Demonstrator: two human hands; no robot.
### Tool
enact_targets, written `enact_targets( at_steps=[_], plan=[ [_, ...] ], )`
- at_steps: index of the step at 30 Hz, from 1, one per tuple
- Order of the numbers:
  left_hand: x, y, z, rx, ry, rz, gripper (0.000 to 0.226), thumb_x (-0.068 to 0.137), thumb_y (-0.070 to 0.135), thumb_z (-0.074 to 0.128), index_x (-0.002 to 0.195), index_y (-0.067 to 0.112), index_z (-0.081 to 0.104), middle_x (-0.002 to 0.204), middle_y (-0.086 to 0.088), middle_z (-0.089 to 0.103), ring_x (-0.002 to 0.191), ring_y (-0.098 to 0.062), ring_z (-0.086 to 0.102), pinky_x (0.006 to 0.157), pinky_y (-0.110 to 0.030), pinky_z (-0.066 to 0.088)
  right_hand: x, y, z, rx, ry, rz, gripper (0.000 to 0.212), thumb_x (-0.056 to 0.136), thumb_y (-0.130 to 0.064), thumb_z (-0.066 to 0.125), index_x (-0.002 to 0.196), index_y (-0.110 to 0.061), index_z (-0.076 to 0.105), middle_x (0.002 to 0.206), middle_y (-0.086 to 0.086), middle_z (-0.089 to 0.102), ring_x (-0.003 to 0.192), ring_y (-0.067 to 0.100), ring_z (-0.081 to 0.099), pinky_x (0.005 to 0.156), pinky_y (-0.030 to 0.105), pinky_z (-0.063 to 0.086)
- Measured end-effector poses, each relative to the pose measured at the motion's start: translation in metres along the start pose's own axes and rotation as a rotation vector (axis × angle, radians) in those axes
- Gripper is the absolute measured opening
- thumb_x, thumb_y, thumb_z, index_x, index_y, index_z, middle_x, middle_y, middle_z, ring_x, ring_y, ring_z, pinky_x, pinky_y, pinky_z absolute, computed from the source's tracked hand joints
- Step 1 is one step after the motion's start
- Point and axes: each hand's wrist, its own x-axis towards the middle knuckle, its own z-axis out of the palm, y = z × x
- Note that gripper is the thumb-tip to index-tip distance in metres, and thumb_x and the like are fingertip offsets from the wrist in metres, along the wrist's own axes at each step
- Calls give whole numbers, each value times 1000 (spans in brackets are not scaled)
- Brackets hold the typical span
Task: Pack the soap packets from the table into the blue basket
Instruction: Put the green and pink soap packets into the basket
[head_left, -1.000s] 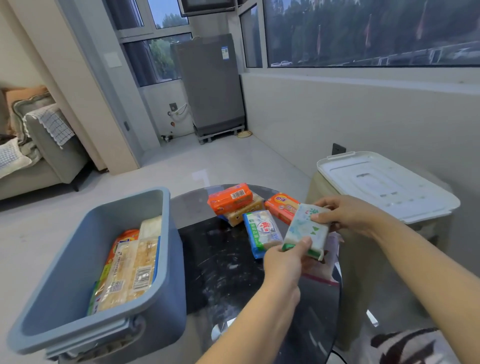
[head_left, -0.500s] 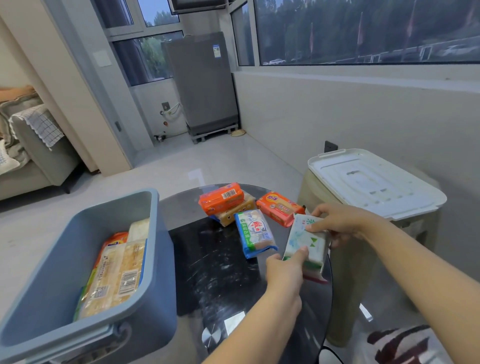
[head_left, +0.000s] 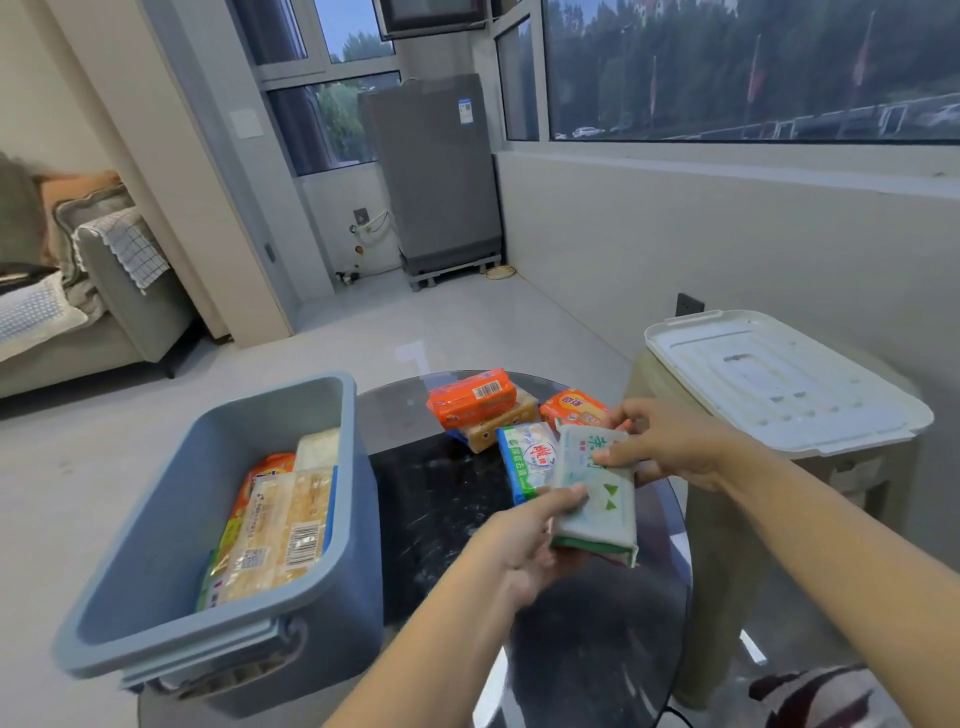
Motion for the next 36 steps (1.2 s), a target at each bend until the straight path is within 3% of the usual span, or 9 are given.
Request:
enact_targets(
  at_steps=[4,7,9,13,17,22,27,32,36],
  plan=[
    [-26,29,-14,181,91,159,31,75,26,75,99,9,68,71,-4,75,59,-12,67,50,-21,52,-9,-34,23,145,22,-175,45,61,-12,80,101,-12,61,98,12,66,83,24,71,68,37,59],
    [-49,53,-23,228,141,311,35,72,37,74,98,14,69,83,-2,76,64,-10,67,54,-20,48,-17,-61,49,347,-6,-254,74,50,-20,80,118,-9,54,104,13,69,87,25,71,70,34,59],
    [-62,68,-31,221,182,410,29,71,39,73,89,17,69,75,1,75,67,-12,65,59,-23,45,-22,-75,69,456,-87,-284,72,54,-21,79,120,-4,54,107,16,70,92,27,70,71,34,59],
    [-81,88,-58,274,247,523,27,72,43,72,82,18,68,57,7,71,61,-10,63,58,-24,42,-24,-95,110,297,-157,-315,57,58,-36,78,110,-17,62,98,6,74,90,24,71,75,38,58],
    [-93,108,-97,272,286,478,48,80,60,56,89,16,71,55,4,63,43,-6,51,43,-19,37,-10,-109,148,346,-213,-256,33,70,-20,76,100,-11,64,81,0,76,72,15,72,52,23,54],
    [-87,136,-152,322,358,439,31,85,47,59,79,17,67,51,6,49,48,-8,33,42,-19,30,21,-131,190,357,-256,-133,22,73,-10,73,93,-6,64,83,6,76,78,18,73,57,27,58],
    [-67,151,-192,289,416,357,24,88,33,59,77,12,60,41,4,53,43,-10,39,34,-16,32,53,-145,212,311,-205,-77,19,78,-4,69,95,-7,60,72,6,76,68,19,73,49,25,55],
    [-49,168,-214,344,500,200,27,91,32,56,98,6,60,79,-10,65,53,-16,56,31,-16,37,82,-142,210,296,-79,-58,14,79,-4,67,91,-9,61,80,10,73,60,15,72,44,22,52],
    [-29,171,-216,439,511,147,29,90,34,56,100,8,60,72,-5,63,43,-11,53,32,-17,33,98,-141,208,242,-34,-70,11,80,-4,67,87,-10,60,83,10,72,61,16,72,44,23,52]
  ],
)
